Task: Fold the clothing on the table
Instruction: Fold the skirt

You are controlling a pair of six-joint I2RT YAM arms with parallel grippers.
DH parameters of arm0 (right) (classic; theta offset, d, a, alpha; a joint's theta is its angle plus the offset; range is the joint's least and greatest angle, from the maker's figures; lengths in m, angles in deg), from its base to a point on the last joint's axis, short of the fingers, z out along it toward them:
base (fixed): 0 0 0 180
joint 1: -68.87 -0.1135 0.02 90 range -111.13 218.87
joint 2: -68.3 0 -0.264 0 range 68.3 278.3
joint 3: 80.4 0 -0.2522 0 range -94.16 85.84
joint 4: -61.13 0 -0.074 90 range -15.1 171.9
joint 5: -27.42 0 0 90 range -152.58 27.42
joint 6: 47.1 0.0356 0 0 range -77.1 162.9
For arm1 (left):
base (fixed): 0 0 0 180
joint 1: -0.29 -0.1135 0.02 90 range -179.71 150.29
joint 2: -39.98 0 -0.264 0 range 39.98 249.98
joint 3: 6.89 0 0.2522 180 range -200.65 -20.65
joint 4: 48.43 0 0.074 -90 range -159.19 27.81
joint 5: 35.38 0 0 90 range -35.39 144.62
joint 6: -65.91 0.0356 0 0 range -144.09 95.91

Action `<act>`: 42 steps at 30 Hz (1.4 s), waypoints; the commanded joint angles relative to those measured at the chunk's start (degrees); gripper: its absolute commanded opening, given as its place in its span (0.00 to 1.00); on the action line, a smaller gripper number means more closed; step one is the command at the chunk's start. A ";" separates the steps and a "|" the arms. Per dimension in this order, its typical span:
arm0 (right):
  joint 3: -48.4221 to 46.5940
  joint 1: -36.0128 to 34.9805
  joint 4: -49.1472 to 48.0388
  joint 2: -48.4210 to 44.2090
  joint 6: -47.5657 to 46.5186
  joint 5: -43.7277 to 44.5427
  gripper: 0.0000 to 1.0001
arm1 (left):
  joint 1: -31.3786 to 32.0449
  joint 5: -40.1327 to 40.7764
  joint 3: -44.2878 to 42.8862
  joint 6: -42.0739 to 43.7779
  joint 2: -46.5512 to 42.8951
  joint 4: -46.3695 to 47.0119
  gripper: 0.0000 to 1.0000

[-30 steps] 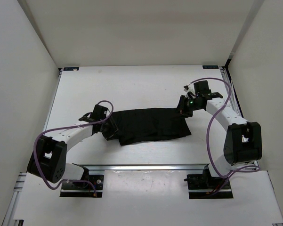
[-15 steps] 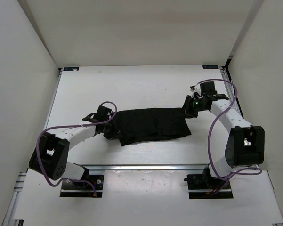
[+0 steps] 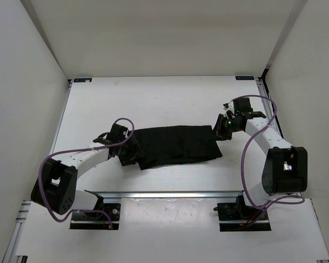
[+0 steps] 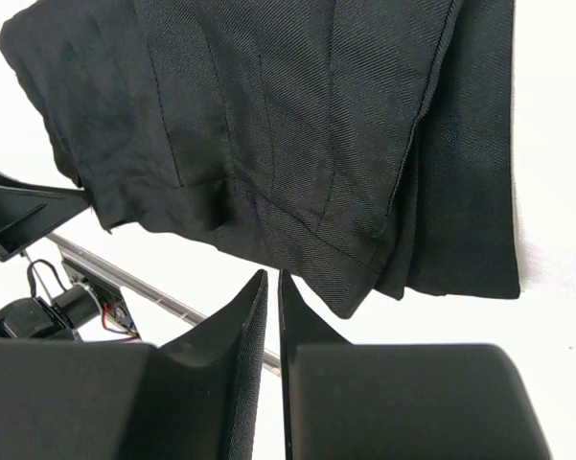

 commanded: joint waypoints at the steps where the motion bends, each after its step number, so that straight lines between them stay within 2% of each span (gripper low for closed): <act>1: -1.03 -0.53 0.65 -1.31 -0.36 0.20 0.13 | 0.59 1.30 1.54 -0.14 -1.86 1.37 0.75; 6: -0.50 -0.53 1.27 -1.66 -0.45 0.55 0.12 | 0.51 1.04 3.39 -1.02 -0.99 4.01 0.69; 7: -0.59 -0.61 1.36 -1.58 -0.45 0.37 0.12 | 0.51 0.26 3.65 -1.54 -1.42 4.45 0.64; 9: -0.24 -0.61 1.71 -2.19 -0.63 0.98 0.12 | 0.51 -0.44 4.27 -1.99 -0.98 6.03 0.51; 12: 0.28 -0.18 1.80 -2.28 -0.63 1.33 0.12 | 0.42 -1.76 3.75 -3.22 -0.90 6.22 0.04; 13: -0.14 0.00 1.45 -2.37 -0.89 1.25 0.12 | 0.33 -2.12 3.40 -3.39 -1.25 6.13 0.00; 19: 0.82 0.61 2.67 -1.67 0.26 9.14 0.11 | -0.55 -3.62 1.81 -4.45 -4.67 4.20 0.00; 21: 0.47 1.05 4.43 -0.27 1.39 14.50 0.08 | -0.98 -3.18 1.37 -4.27 -5.03 3.76 0.00; 24: 0.55 1.58 5.75 2.20 2.19 17.76 0.02 | -1.08 -3.70 2.07 -4.53 -5.38 3.84 0.00; 30: 1.87 1.94 3.74 7.38 2.36 16.11 0.00 | -1.78 -3.44 3.04 -4.45 -5.99 4.11 0.00; 38: 2.48 -1.31 2.76 15.82 2.80 14.96 0.00 | -1.78 -3.88 3.92 -4.36 -6.17 4.02 0.00; 42: 3.80 -0.80 2.85 16.27 2.28 14.87 0.00 | -2.22 -4.31 4.18 -4.27 -5.12 2.87 0.00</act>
